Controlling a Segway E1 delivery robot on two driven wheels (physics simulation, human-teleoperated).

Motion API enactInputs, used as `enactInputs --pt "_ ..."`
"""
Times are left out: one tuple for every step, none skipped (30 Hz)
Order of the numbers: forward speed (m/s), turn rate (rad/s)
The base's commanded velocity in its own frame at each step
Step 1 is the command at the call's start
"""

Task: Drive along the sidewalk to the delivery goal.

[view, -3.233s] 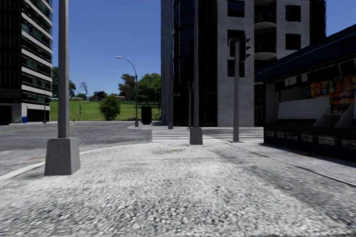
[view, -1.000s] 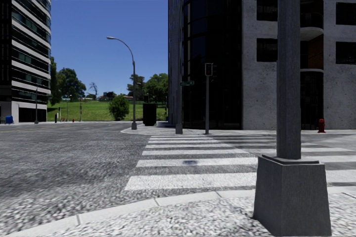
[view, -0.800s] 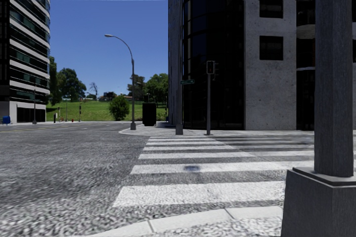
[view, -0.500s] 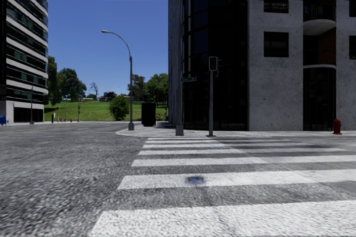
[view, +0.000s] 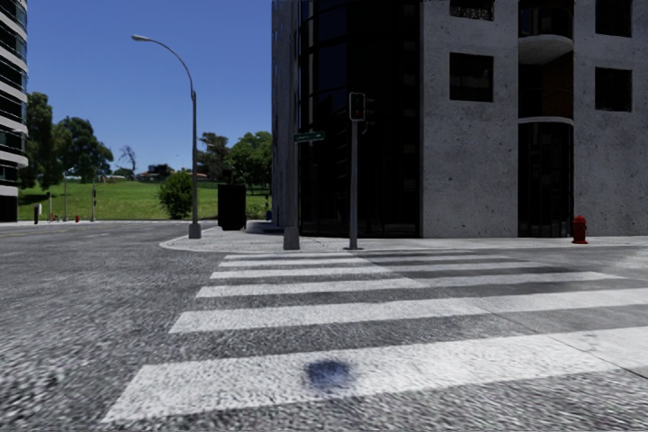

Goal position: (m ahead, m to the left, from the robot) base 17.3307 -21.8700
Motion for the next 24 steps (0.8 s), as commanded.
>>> enactInputs --pt "1.26 -0.39" --pt "1.26 -0.39" --pt "1.27 -0.39" --pt "1.28 -0.39" --pt "1.28 -0.39" --pt "1.28 -0.39" --pt "1.28 -0.39" --pt "1.28 -0.39" --pt "1.28 -0.39" --pt "1.28 -0.39" --pt "1.29 -0.39" --pt "1.29 -0.39" --pt "1.29 -0.39" --pt "1.29 -0.39" --pt "1.3 -0.39" --pt "1.3 -0.39" --pt "1.31 -0.39" --pt "1.31 -0.39" --pt "1.31 -0.39" --pt "1.31 -0.39" --pt "1.31 -0.39" --pt "1.31 -0.39" --pt "1.31 -0.39" --pt "1.31 -0.39"
